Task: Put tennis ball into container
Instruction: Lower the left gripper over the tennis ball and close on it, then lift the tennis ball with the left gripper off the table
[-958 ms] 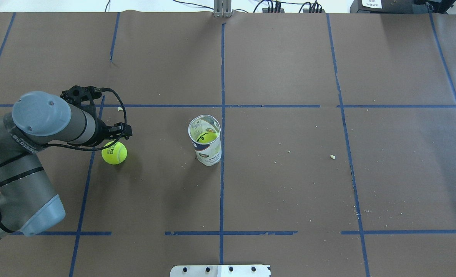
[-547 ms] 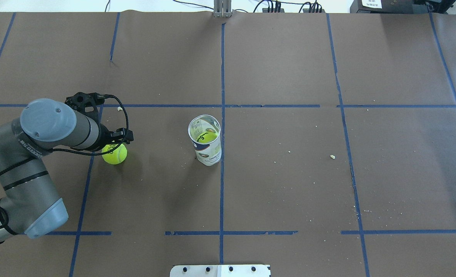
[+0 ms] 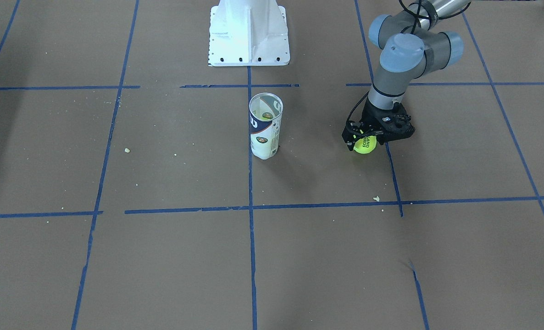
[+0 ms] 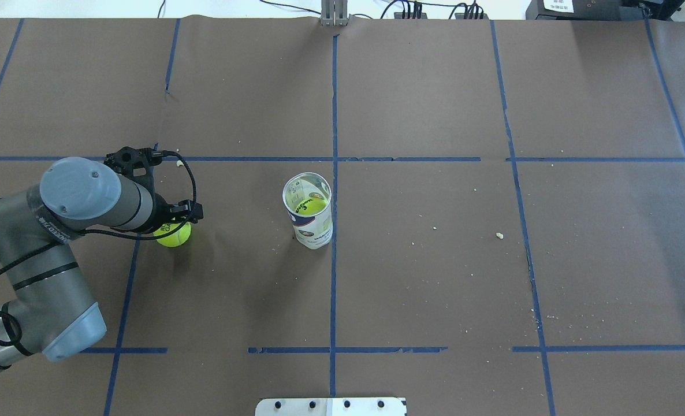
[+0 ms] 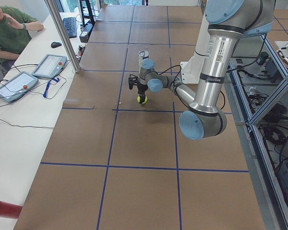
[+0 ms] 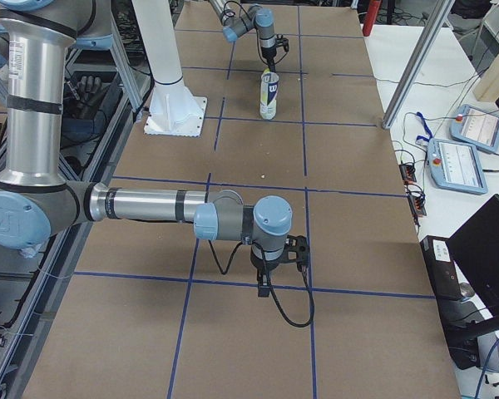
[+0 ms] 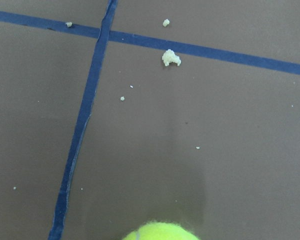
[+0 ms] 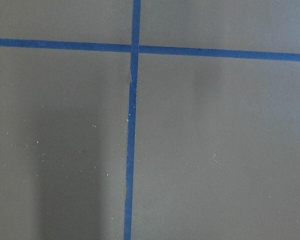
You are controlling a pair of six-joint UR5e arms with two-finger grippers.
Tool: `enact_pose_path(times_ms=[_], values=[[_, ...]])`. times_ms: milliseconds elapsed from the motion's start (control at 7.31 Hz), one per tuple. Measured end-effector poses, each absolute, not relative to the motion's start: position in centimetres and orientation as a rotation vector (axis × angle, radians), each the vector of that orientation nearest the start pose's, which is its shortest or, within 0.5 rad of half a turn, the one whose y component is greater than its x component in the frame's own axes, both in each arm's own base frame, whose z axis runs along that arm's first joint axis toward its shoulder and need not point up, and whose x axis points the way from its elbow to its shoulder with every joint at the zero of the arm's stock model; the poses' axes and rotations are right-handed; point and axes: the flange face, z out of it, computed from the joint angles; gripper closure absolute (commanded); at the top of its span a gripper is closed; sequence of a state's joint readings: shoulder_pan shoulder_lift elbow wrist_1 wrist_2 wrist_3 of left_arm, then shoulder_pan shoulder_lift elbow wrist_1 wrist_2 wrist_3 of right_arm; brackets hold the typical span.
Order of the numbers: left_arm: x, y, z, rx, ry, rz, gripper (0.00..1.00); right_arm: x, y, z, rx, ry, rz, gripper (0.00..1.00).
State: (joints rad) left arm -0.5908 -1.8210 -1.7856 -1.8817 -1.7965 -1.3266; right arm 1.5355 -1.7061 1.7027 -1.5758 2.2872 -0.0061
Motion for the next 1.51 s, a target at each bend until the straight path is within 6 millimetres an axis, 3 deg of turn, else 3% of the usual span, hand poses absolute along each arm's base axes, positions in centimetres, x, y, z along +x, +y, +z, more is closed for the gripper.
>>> enact_pose_path(times_ms=[137, 274, 411, 547, 821, 1095, 1232, 1505], values=[[43.5, -42.2, 40.0, 0.114, 0.792, -0.234, 0.0, 5.3, -43.6, 66.1, -0.019, -0.716, -0.036, 0.0], [43.7, -42.0, 40.0, 0.112, 0.792, -0.23, 0.2, 5.3, -43.6, 66.1, -0.019, -0.716, -0.037, 0.0], [43.7, -41.9, 40.0, 0.112, 0.792, -0.228, 0.75, 5.3, -43.6, 66.1, -0.018, -0.716, -0.037, 0.0], [43.8, -41.9, 40.0, 0.111, 0.792, -0.226, 0.92, 5.3, -43.6, 66.1, -0.018, -0.716, -0.037, 0.0], [43.6, -41.7, 39.3, 0.116, 0.804, -0.222, 0.92, 5.3, -43.6, 66.1, -0.019, -0.716, -0.037, 0.0], [41.8, -41.4, 36.8, 0.137, 0.835, -0.222, 0.92, 5.3, -43.6, 66.1, -0.018, -0.716, -0.037, 0.0], [39.8, -41.1, 35.0, 0.153, 0.839, -0.218, 0.92, 5.3, -43.6, 66.1, -0.018, -0.716, -0.037, 0.0], [33.6, -41.9, 29.6, 0.178, 0.824, -0.235, 0.92, 5.3, -43.6, 66.1, -0.019, -0.716, -0.036, 0.0]])
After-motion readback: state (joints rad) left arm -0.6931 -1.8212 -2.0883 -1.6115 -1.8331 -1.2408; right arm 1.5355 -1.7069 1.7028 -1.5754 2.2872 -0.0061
